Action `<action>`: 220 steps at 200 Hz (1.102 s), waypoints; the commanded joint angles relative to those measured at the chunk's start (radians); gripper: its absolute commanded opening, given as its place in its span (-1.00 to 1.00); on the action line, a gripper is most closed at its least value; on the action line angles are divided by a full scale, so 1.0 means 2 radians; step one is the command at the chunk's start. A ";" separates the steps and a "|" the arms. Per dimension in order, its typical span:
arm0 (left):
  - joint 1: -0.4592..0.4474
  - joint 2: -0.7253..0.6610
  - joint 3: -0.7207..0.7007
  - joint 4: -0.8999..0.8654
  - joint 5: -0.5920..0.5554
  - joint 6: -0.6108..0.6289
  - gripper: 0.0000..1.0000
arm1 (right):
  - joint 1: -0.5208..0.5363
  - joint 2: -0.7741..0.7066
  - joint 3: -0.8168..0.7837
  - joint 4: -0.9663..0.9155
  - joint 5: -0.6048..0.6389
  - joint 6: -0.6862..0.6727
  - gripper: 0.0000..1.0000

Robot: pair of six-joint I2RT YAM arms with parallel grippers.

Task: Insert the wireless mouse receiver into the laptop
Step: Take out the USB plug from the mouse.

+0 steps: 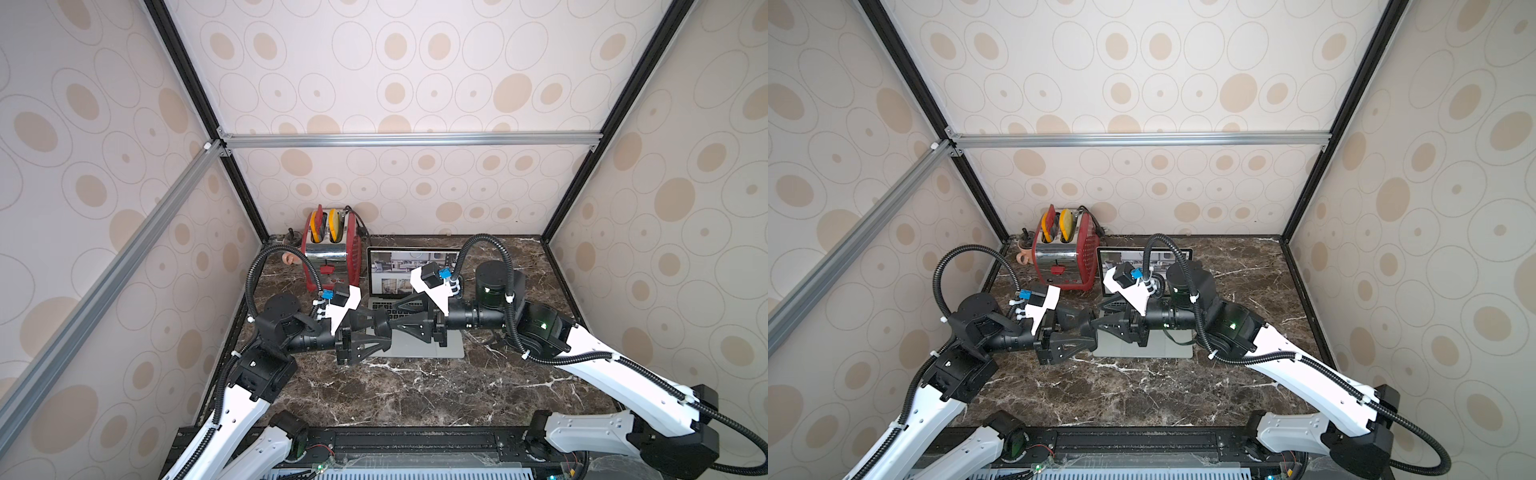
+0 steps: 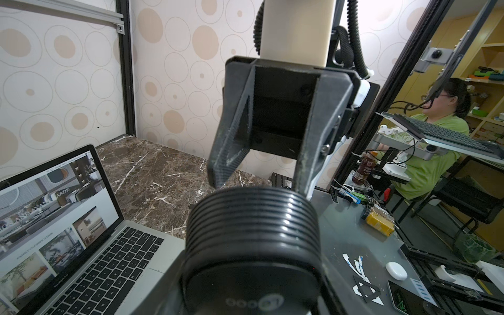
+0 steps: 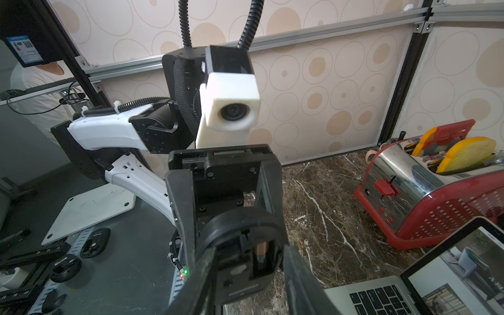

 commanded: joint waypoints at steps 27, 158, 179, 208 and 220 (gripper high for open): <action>-0.009 -0.021 0.014 0.029 0.071 0.016 -1.00 | -0.023 0.009 -0.002 -0.031 0.096 -0.009 -0.16; -0.009 -0.013 0.015 0.027 0.066 0.017 -1.00 | -0.032 -0.015 -0.013 -0.018 0.064 -0.006 -0.03; -0.009 -0.011 0.011 0.019 0.053 0.026 -1.00 | -0.033 -0.023 -0.012 -0.011 0.046 0.004 0.01; -0.009 -0.006 -0.006 -0.039 0.000 0.072 -1.00 | -0.071 -0.065 -0.075 -0.017 0.059 0.029 0.02; -0.009 -0.003 -0.017 -0.042 -0.029 0.071 -1.00 | -0.096 -0.085 -0.116 -0.012 0.058 0.053 0.03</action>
